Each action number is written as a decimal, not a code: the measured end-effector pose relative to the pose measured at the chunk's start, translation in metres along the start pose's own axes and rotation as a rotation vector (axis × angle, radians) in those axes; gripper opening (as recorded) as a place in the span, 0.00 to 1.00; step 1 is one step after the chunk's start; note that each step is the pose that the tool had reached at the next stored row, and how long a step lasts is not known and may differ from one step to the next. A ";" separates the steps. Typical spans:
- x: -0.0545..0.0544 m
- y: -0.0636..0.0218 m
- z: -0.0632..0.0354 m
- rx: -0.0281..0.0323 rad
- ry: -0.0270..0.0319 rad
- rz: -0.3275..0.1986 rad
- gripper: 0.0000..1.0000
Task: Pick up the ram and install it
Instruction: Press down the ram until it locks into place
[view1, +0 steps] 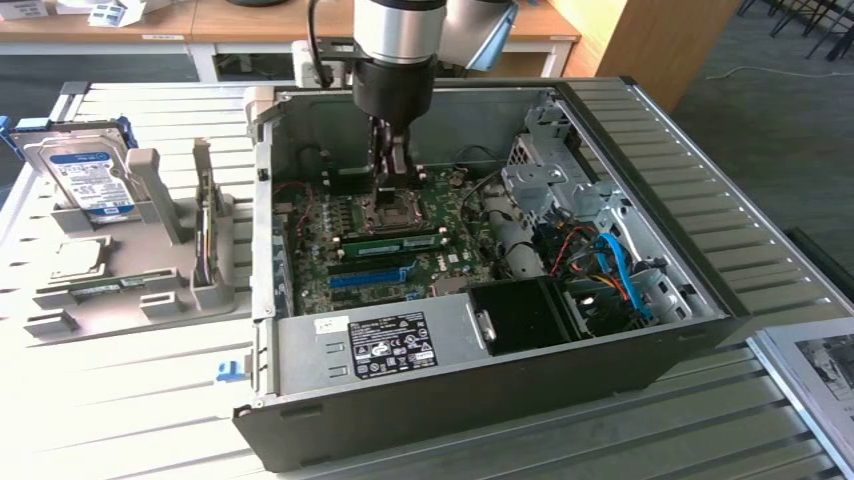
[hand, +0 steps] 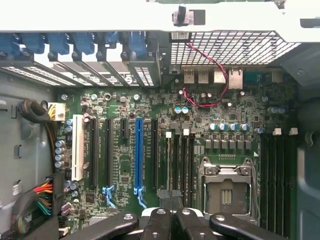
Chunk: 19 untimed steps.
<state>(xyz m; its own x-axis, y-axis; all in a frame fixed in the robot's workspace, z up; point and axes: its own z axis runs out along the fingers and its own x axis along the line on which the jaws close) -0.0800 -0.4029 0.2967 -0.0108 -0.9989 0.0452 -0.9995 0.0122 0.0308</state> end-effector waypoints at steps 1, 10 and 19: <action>0.000 0.0000 -0.0009 0.0000 0.0001 0.000 0.10; 0.000 0.0003 -0.0099 0.0000 0.0001 0.000 0.10; 0.001 0.0006 -0.0184 0.0000 0.0000 0.000 0.10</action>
<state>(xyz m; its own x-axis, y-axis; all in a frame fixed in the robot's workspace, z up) -0.0800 -0.4029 0.3151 -0.0108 -0.9989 0.0452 -0.9995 0.0122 0.0308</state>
